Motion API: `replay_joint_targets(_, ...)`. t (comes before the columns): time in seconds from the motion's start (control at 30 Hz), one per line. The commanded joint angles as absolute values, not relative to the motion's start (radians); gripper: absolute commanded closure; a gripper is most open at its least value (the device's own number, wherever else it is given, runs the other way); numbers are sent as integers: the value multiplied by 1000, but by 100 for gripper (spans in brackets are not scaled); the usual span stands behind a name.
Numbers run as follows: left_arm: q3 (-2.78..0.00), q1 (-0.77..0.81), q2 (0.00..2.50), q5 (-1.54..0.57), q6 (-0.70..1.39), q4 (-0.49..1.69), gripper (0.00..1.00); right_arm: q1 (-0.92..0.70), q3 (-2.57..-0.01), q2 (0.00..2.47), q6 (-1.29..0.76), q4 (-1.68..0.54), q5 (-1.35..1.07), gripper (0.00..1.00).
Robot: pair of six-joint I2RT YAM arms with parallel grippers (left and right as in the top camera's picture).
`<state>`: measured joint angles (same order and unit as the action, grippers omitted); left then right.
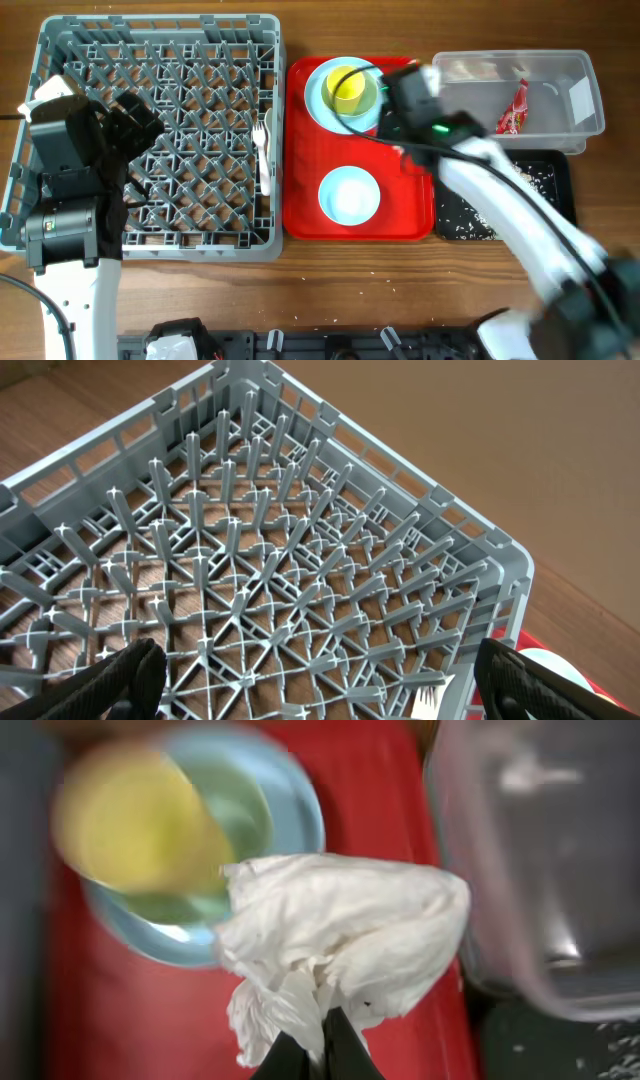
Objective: Sort waste into correct bins and load items into the dishwasher rack
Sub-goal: 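Drop the napkin and wrapper into the clear plastic bin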
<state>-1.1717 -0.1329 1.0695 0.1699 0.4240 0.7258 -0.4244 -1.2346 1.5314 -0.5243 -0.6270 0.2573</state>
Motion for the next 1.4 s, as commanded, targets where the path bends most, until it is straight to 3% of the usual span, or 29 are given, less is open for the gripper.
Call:
replay_joint_targets(0.0, -1177, -138, 1070, 176, 426, 723, 0, -312, -1253, 1339, -496, -629, 316, 96)
replay_joint_targets(0.27, -1177, -138, 1070, 176, 426, 723, 0, 55, -1253, 1375, -331, -628, 282, 96)
replay_joint_targets(0.5, -1177, -138, 1070, 176, 426, 723, 0, 111, -1253, 1576, -313, -580, 260, 95)
replay_joint_targets(0.53, -1177, -138, 1070, 176, 426, 723, 0, 111, -1253, 1605, -314, -577, 260, 92)
replay_joint_targets(0.6, -1177, -138, 1070, 176, 426, 723, 0, 111, -1253, 1631, -314, -576, 255, 74)
replay_joint_targets(0.67, -1177, -138, 1070, 176, 426, 723, 0, 111, -1253, 1643, -307, -569, 237, 40)
replay_joint_targets(0.7, -1177, -138, 1070, 176, 426, 723, 0, 111, -1253, 1642, -283, -568, 228, 29)
replay_joint_targets(0.73, -1177, -138, 1070, 176, 426, 723, 0, 111, -1253, 1632, -253, -569, 219, 11)
replay_joint_targets(0.8, -1177, -138, 1070, 176, 426, 723, 0, 111, -1264, 1594, -238, -580, 186, 0)
replay_joint_targets(1.0, -1177, -138, 1070, 176, 426, 723, 0, 111, -1266, 1341, -223, -678, -64, 0)
replay_joint_targets(1.23, -1177, -138, 1070, 176, 426, 723, 0, 111, -1266, 839, -235, -953, -70, 0)
replay_joint_targets(1.37, -1177, -138, 1070, 176, 426, 723, 0, 111, -1266, 690, -236, -1052, -68, 0)
